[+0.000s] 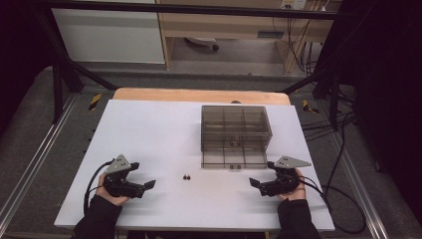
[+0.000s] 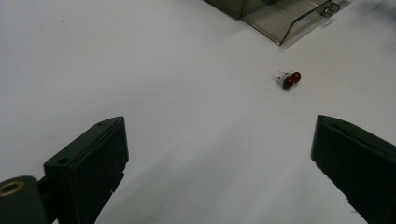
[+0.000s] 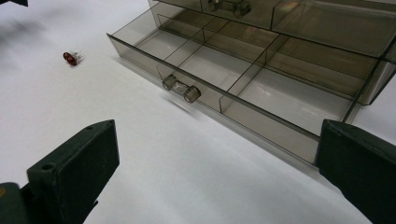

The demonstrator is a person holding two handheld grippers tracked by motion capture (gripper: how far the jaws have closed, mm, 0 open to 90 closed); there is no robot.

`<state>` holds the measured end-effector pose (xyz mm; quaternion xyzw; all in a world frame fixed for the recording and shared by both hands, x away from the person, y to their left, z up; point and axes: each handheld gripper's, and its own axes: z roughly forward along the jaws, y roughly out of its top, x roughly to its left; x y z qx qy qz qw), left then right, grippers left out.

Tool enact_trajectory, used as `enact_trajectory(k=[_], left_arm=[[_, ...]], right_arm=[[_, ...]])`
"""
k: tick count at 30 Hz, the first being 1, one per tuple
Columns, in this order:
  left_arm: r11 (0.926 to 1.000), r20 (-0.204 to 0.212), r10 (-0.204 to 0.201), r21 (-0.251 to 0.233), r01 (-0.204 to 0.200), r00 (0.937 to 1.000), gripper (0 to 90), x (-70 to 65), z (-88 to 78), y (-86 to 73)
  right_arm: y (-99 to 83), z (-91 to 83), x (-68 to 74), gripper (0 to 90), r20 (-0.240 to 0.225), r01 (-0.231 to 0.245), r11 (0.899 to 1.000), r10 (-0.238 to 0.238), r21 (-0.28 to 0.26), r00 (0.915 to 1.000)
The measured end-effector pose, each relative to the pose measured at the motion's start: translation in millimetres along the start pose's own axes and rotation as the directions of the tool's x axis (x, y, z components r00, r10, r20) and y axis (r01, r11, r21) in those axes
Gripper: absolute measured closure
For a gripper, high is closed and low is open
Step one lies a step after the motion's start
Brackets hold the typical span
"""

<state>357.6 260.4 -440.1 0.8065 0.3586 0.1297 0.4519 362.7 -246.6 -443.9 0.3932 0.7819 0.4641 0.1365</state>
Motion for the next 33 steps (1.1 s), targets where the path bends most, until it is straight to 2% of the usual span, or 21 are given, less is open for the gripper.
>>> enact_trajectory(k=[4,11,18,29,33], left_arm=[[0.9999,-0.003,-0.01,-0.002,0.01,0.9999,3.7,-2.6,1.0,4.4],[0.9994,-0.01,-0.025,0.022,0.025,0.9996,4.6,-9.1,6.7,16.4],[0.9988,-0.009,-0.009,0.047,0.009,0.9999,5.0,-18.7,16.0,29.5],[0.9964,0.0,0.023,0.082,-0.023,0.9997,6.3,-36.3,40.4,49.1],[0.9955,-0.002,0.023,0.092,-0.022,0.9997,8.2,-42.5,48.1,52.5]], right_arm=[[0.3,-0.6,-0.2,0.6,-0.002,-0.002,1.0,0.002,-0.003,1.0],[-0.6,0.2,-0.4,0.6,-0.003,0.005,1.0,-0.005,0.001,1.0],[-0.6,0.2,0.1,0.5,-0.004,-0.001,1.0,0.001,0.001,1.0],[-0.5,-0.2,-0.3,0.6,-0.004,0.004,1.0,-0.004,0.001,1.0],[-0.6,0.3,-0.3,0.6,-0.001,0.006,1.0,-0.006,0.0,1.0]])
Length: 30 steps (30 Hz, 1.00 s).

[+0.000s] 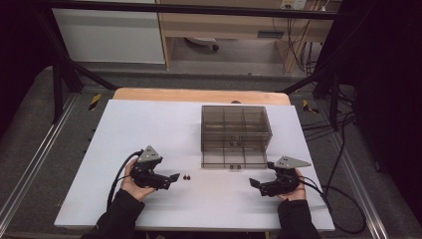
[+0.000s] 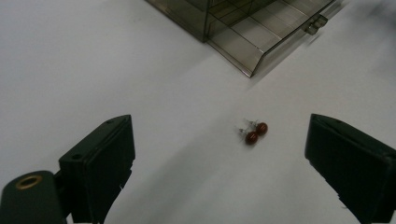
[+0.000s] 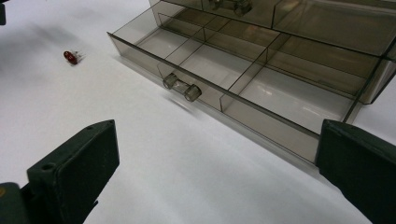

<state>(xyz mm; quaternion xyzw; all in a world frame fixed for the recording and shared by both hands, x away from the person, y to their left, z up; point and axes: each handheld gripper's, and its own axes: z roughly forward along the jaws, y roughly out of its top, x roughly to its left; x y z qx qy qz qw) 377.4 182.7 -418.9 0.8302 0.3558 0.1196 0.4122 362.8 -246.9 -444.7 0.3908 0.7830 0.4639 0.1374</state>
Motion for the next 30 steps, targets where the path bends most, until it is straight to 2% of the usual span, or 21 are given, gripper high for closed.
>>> enact_trajectory(k=[6,12,18,25,30], left_arm=[[0.9998,0.011,-0.007,0.019,0.007,0.9999,12.5,-5.3,11.7,3.7],[0.9992,0.0,-0.013,0.039,0.013,0.9999,17.7,-9.0,23.0,2.8],[0.9984,-0.004,-0.017,0.054,0.017,0.9999,26.9,-11.6,29.1,-0.9],[0.9966,0.008,-0.055,0.062,0.054,0.9985,38.4,-12.8,34.8,-3.2],[0.995,-0.003,-0.066,0.075,0.066,0.9978,45.5,-15.3,37.5,-3.9]], right_arm=[[0.1,-0.4,0.0,0.6,-0.002,-0.002,1.0,0.002,0.001,1.0],[0.2,-0.8,0.0,0.6,0.0,-0.001,1.0,0.001,0.001,1.0],[-0.6,-0.4,-0.8,0.6,-0.001,-0.004,1.0,0.004,0.003,1.0],[-0.5,-0.5,-1.1,0.6,0.0,-0.005,1.0,0.005,0.003,1.0],[-0.5,-0.5,-1.2,0.6,-0.002,-0.004,1.0,0.004,0.004,1.0]])
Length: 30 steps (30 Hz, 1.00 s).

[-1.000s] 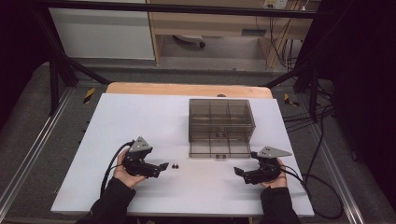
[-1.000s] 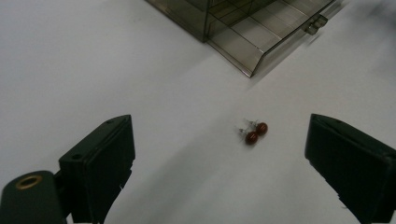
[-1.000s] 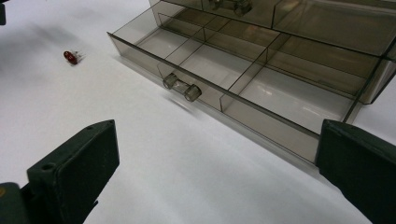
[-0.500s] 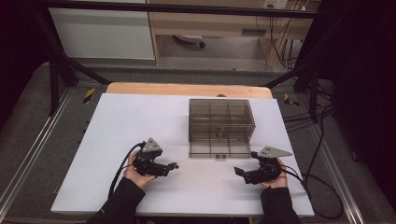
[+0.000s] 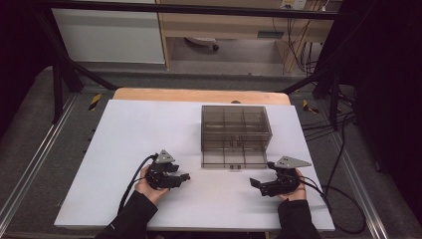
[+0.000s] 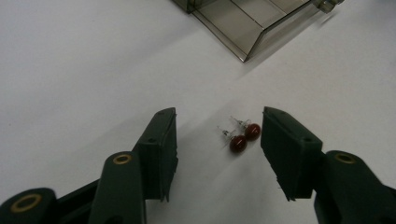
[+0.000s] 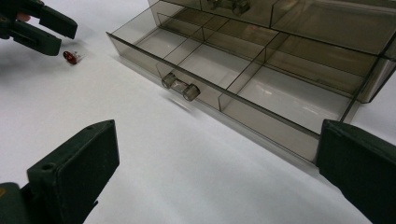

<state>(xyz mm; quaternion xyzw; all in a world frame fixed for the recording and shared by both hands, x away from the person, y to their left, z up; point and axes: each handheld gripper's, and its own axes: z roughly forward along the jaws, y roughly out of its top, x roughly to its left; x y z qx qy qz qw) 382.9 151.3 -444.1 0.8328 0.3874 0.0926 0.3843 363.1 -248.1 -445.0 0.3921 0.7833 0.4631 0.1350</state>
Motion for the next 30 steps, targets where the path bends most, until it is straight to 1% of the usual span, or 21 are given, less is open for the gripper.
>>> enact_trajectory(k=[1,4,8,11,14,20,30], left_arm=[[1.0,0.0,0.001,0.004,-0.001,1.0,46.9,-0.2,0.7,-0.1],[0.9999,-0.004,-0.013,0.011,0.013,0.9999,50.9,-1.4,3.0,-0.6],[0.9998,-0.006,-0.01,0.016,0.011,0.9999,56.0,-2.8,3.8,-0.3],[0.9999,-0.014,0.0,0.016,0.0,0.9999,58.5,-4.2,4.5,-0.4],[0.9999,-0.012,-0.004,0.014,0.004,0.9999,61.6,-5.5,5.0,-0.2],[0.9999,-0.017,-0.004,0.011,0.004,0.9999,65.6,-6.5,5.1,0.1],[0.9996,-0.031,0.007,0.026,-0.006,0.9995,71.6,-9.3,6.5,-0.7]], right_arm=[[0.0,0.1,0.2,0.6,-0.001,-0.002,1.0,0.002,0.001,1.0],[-0.1,0.3,-0.1,0.6,0.0,0.0,1.0,0.0,0.002,1.0],[0.1,0.0,0.0,0.6,0.001,-0.001,1.0,0.001,0.0,1.0],[0.1,0.1,0.0,0.6,0.0,-0.002,1.0,0.002,0.002,1.0],[0.1,0.1,0.0,0.6,0.0,-0.002,1.0,0.002,0.003,1.0],[0.2,0.2,-0.2,0.6,0.0,-0.001,1.0,0.001,0.003,1.0],[0.3,0.2,-0.2,0.6,0.0,-0.001,1.0,0.001,0.004,1.0]])
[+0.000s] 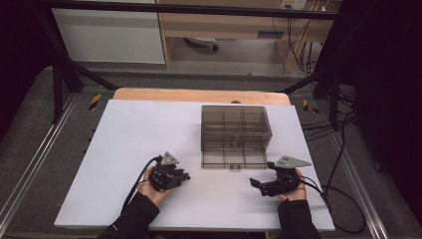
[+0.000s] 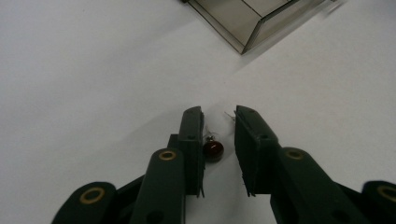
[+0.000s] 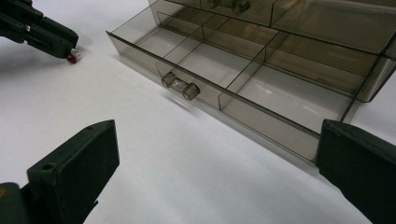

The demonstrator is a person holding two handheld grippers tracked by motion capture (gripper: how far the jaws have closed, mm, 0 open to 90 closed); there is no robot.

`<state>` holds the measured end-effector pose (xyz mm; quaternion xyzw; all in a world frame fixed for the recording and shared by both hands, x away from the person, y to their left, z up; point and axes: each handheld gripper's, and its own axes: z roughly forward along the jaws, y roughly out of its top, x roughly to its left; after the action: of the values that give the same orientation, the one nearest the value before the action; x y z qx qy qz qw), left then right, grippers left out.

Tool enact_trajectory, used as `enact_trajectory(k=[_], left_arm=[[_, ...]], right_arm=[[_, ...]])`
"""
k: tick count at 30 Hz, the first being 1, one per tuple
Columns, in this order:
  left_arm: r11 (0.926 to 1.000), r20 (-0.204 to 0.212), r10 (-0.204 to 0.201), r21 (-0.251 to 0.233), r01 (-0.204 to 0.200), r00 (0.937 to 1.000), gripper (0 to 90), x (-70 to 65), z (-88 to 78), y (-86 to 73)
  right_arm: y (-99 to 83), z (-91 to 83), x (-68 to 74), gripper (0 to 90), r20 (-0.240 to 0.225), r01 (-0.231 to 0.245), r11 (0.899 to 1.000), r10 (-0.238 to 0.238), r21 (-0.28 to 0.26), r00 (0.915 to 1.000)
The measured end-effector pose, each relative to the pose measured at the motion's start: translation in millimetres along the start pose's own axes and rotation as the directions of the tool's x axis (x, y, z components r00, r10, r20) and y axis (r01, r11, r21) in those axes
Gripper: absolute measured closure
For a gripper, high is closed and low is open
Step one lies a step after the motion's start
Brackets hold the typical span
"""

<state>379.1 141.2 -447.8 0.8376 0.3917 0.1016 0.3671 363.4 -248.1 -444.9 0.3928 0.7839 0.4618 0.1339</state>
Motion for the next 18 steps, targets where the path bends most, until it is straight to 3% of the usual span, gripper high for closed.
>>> enact_trajectory(k=[18], left_arm=[[0.9996,-0.03,0.027,0.006,-0.027,0.9992,79.5,-1.4,-0.4,-0.2]], right_arm=[[0.3,-0.1,-0.1,0.6,-0.005,-0.005,1.0,0.005,-0.002,1.0]])
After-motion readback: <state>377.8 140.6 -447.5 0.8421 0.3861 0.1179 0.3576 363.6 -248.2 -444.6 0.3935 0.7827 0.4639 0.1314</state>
